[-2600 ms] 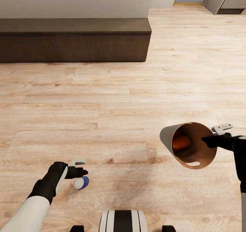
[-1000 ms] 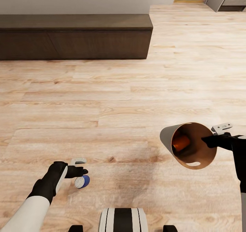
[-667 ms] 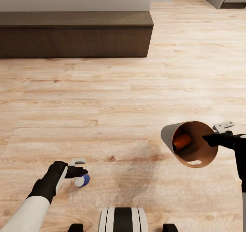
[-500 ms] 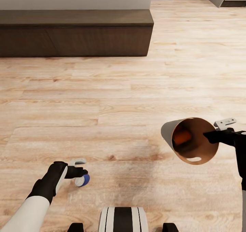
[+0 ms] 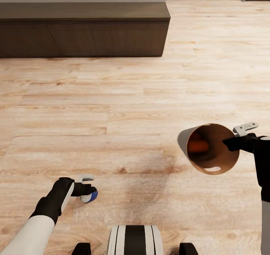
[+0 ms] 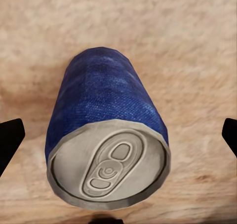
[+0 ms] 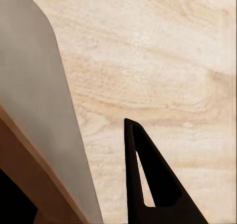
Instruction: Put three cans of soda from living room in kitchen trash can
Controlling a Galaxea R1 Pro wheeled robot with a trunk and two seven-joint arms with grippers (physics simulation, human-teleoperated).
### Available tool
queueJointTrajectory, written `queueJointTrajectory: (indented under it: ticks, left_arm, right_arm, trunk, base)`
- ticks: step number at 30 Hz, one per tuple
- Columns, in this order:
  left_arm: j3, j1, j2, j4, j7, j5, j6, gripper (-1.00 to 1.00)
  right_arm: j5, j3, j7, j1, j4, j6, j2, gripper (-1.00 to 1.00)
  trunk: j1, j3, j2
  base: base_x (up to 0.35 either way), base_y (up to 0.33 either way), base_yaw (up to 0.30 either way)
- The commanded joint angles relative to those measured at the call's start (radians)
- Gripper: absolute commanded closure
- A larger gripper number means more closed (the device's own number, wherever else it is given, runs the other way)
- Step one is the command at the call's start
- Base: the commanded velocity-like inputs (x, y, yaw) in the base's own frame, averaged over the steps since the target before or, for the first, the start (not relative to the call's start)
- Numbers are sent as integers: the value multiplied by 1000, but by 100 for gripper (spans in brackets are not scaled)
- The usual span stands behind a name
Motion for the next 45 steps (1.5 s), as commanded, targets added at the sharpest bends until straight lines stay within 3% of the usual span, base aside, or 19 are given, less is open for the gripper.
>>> queueJointTrajectory:
  ticks: [1, 25, 26, 45]
  left_arm:
    - [0, 0, 0, 0, 0, 0, 0, -100]
    - [0, 0, 0, -3, 0, 3, 0, -100]
    - [0, 0, 0, -3, 0, 3, 0, 100]
    - [0, 0, 0, -4, 0, 3, 0, 100]
  right_arm:
    - [-19, 1, 9, -4, 0, 11, 0, 100]
    - [1, 22, 10, -16, -6, 12, 4, 100]
    - [1, 22, 10, -16, -6, 12, 4, 100]
    - [1, 24, 10, -12, -6, 12, 6, 100]
  trunk:
    - [0, -1, 0]
    - [0, -4, 0]
    - [0, -4, 0]
    - [-4, -1, 7]
  base:
    - [0, 0, 0]
    - [-40, 0, 0]
    - [-1, 0, 0]
    - [0, 0, 0]
